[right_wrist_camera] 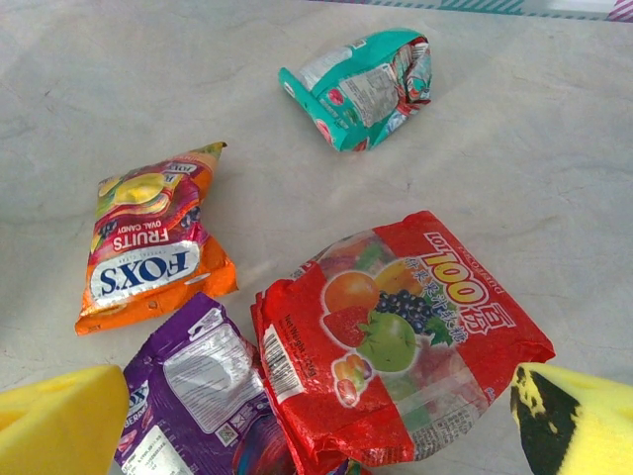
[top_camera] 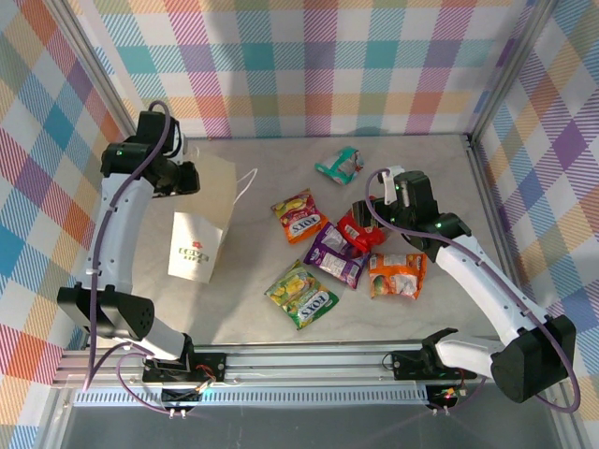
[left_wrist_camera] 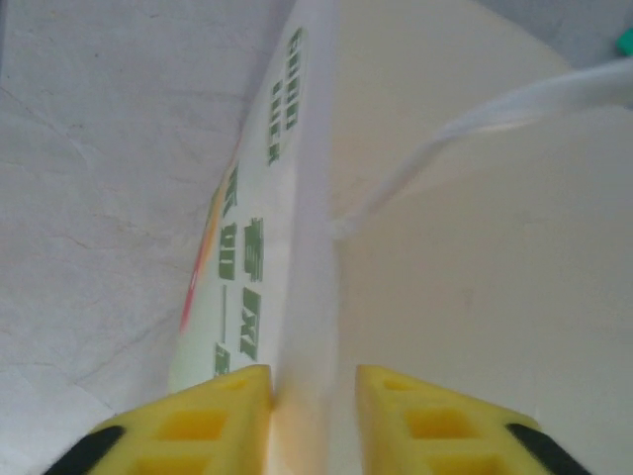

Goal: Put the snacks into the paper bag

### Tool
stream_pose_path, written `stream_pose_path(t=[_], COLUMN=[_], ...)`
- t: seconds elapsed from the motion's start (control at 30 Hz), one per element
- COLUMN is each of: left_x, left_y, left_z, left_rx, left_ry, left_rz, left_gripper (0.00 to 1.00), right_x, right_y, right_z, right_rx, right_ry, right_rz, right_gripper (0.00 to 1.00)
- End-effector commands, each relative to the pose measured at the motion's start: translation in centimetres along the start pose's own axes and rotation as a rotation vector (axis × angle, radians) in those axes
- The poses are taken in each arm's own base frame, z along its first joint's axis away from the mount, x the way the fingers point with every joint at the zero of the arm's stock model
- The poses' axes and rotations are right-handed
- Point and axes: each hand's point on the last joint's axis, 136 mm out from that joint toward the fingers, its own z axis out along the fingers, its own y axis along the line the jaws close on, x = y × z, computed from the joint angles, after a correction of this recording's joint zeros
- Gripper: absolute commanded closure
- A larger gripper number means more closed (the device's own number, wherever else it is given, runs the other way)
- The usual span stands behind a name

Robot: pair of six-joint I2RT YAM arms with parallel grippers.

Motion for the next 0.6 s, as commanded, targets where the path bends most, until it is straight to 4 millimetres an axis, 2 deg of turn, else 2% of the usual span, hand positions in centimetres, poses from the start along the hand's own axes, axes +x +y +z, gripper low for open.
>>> stream_pose_path(t=[0.0, 0.13, 0.27, 0.4, 0.57], left_x=[1.3, 1.8, 2.0, 1.7, 0.5], left_y=[0.1, 0.6, 0.7, -0.3, -2.5], left_z=[1.3, 1.6, 1.5, 1.4, 1.1], left_rx=[-0.011, -0.037, -0.029, 0.03, 0.148], left_ry=[0.075, 0.092, 0.09, 0.076, 0.027], left_rz=[-0.005, -0.008, -0.001, 0.01, 0.022], left_gripper=[0.85, 0.83, 0.88, 0.96, 0.97], right_x=[-0.7, -0.5, -0.7, -1.0, -0.9], right_y=[0.2, 0.2, 0.2, 0.3, 0.2], right_z=[-0.8, -0.7, -0.7, -0.7, -0.9], right_rx=[-0.001, -0.001, -0.002, -0.003, 0.004], right_ry=[-0.025, -0.02, -0.027, -0.032, -0.032], right_rz=[-0.03, -0.03, -0.03, -0.028, -0.031], right_gripper=[0.01, 0.01, 0.01, 0.01, 0.01])
